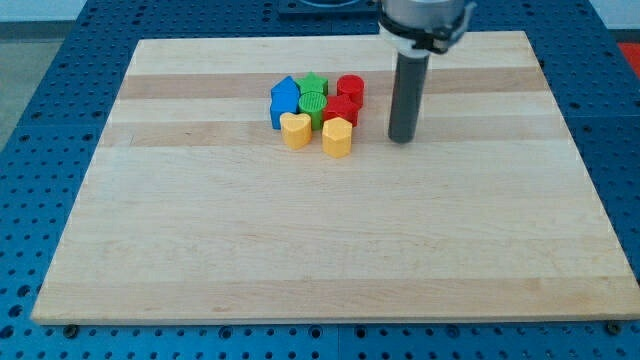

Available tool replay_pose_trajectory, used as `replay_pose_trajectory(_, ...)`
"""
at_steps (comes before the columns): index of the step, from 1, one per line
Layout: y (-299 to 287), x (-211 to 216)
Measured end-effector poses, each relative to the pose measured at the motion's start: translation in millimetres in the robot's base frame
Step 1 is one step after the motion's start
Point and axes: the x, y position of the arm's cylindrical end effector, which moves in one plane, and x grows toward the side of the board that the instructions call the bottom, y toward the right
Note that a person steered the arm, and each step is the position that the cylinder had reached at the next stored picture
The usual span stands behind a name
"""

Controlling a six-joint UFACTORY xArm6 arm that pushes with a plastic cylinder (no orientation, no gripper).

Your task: Adjust all the blocks close to each other

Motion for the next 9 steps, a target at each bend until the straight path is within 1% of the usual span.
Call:
replay_pose_trajectory(1, -12, 21)
replay_pose_trajectory(3, -57, 20)
replay_pose_trajectory(5, -81, 15)
replay_pose_trajectory(9, -91, 12)
